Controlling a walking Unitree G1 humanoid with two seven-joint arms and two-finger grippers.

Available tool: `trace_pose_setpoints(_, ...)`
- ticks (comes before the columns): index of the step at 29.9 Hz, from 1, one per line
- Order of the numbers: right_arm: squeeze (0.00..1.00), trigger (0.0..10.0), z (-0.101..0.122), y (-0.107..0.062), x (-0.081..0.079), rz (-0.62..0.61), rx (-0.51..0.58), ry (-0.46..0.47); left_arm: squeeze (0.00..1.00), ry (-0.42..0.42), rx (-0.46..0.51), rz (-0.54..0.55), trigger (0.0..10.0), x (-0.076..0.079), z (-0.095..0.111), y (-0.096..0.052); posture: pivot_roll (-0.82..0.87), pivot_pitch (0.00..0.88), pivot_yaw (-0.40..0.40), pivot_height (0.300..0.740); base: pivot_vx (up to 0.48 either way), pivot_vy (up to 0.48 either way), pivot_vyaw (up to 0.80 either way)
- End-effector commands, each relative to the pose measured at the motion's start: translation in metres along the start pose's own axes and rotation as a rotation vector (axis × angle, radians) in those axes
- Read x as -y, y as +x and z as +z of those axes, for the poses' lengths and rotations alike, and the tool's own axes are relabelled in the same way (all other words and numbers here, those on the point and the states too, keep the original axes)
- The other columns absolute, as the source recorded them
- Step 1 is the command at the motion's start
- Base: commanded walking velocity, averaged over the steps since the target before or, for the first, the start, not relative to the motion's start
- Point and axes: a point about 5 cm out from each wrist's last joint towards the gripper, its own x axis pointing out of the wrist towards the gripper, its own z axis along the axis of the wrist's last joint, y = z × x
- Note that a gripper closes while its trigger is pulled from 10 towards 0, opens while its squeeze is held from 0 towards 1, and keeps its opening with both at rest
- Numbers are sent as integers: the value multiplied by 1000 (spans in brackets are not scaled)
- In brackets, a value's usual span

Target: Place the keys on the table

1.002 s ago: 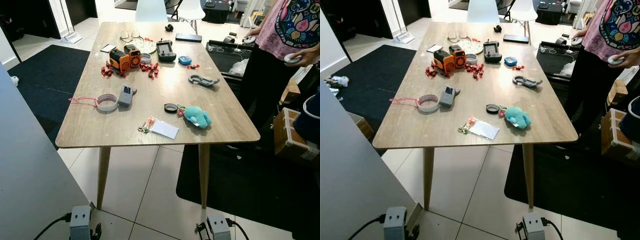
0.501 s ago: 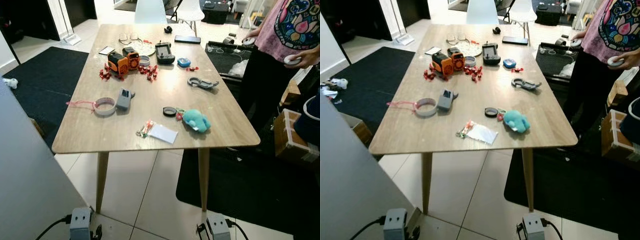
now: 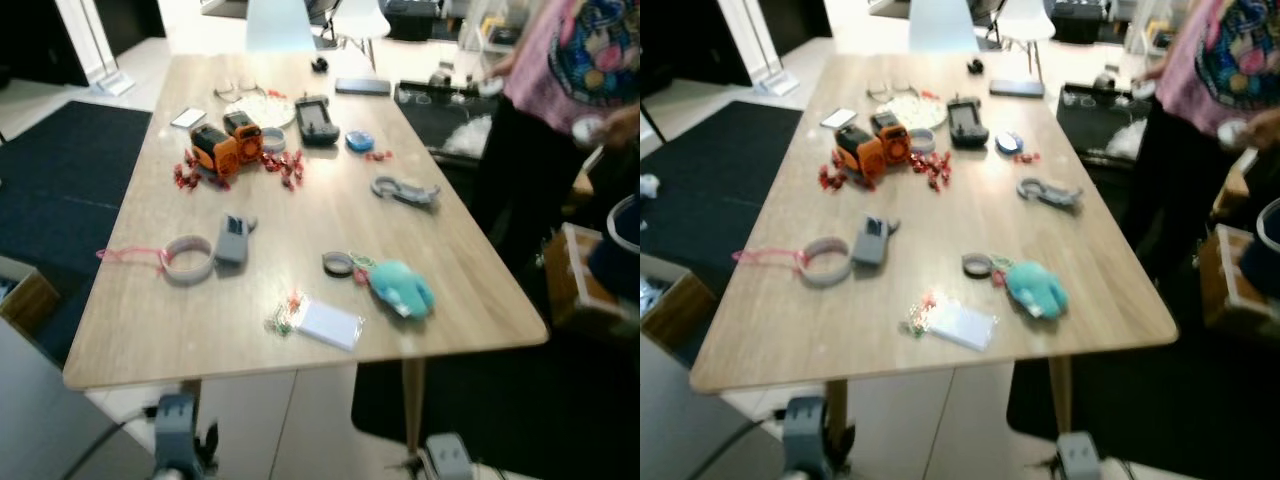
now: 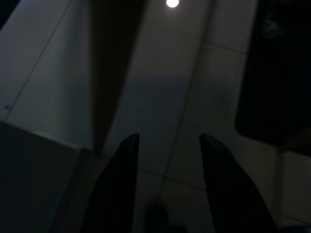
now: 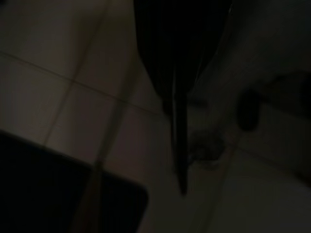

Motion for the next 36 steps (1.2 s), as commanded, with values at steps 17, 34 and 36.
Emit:
trace_pose_setpoints(17, 0, 10000, -9, -1, -8, 18, -23, 24, 0, -4, -60, 22, 10000, -7, -15, -8, 38, 113, 1, 740, 0, -35, 0)
trace_pose_setpoints(34, 0, 10000, -27, -22, 49, -254, -5, 259, 0, 17, -79, 19, 10000, -6, -15, -6, 31, 101, 14, 740, 0, -154, 0)
trace_pose_setpoints(36, 0, 10000, -30, -32, 71, -336, 10, 303, 0, 21, -84, 16, 10000, -6, -14, -5, 29, 100, 17, 740, 0, 0, 0)
